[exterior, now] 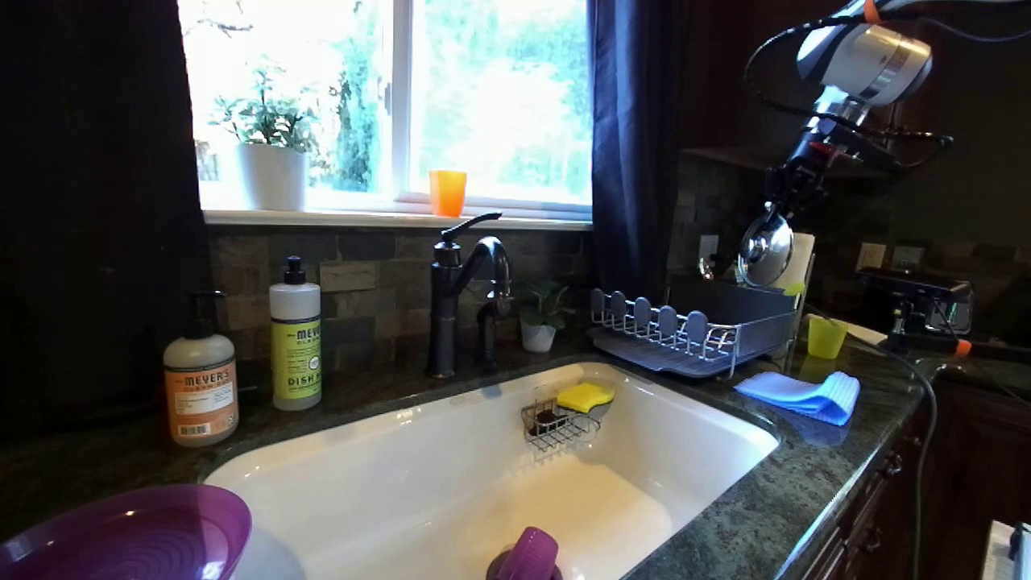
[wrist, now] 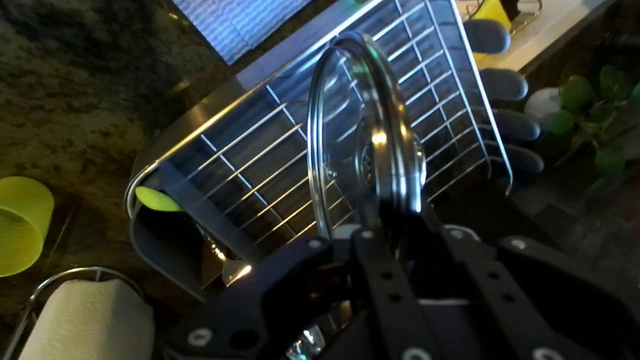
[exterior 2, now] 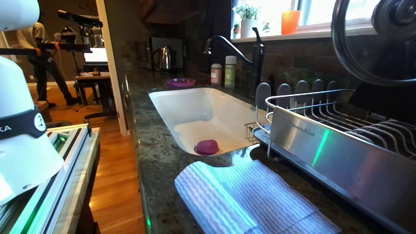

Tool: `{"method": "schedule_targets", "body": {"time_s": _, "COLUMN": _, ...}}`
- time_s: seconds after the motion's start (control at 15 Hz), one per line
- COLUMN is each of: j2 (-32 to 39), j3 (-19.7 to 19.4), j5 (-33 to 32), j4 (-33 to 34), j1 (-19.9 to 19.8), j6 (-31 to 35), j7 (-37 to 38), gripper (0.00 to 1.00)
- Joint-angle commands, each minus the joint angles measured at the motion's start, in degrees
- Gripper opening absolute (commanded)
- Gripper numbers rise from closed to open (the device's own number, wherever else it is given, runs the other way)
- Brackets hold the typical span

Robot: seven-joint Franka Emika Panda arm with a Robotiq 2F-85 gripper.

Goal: Move the pot lid to the right

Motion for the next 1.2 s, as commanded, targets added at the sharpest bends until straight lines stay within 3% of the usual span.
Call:
{"method": "schedule_targets", "body": {"time_s": 0.0, "j2": -3.39, "j3": 0.31, "j5": 2.50, "j4": -4.79, "j1": 0.78, "j6": 8.96, "j7": 7.46, "gripper": 0.05}}
{"method": "schedule_targets", "body": {"time_s": 0.2, "j2": -4.20, "j3": 1.03, "j5": 6.80, "j4": -7.14, "j1": 1.59, "j6": 16.88, "j7": 11.41, "gripper": 0.05}}
{"method": "schedule_targets", "body": {"time_s": 0.27, "j2": -1.40, "j3": 0.39, "j5": 4.01, "j4": -3.53, "j1": 0.99, "j6": 12.78, "j7": 8.77, "gripper": 0.20}}
{"method": "schedule_targets", "body": {"time_s": 0.4, "j2": -1.77, "j3": 0.64, "j5": 5.25, "j4": -4.47, "j1": 1.48, "j6": 15.01, "j7": 10.15, "gripper": 0.20}}
{"method": "schedule_targets", "body": {"time_s": 0.47, "j2": -1.91, "j3": 0.65, "j5": 5.43, "j4": -4.63, "j1": 1.58, "j6": 15.03, "j7": 10.39, "gripper": 0.05}}
{"method": "schedule_targets", "body": {"time_s": 0.67, "j2": 0.98, "j3": 1.15, "j5": 10.14, "j4": -3.00, "j1": 2.01, "j6": 17.35, "j7": 19.77, "gripper": 0.05}}
{"method": "schedule_targets", "body": {"time_s": 1.13, "j2": 6.29, "j3": 2.55, "j5": 9.43, "j4": 1.15, "j1": 2.50, "j6": 15.48, "j7": 32.61, "gripper": 0.05}}
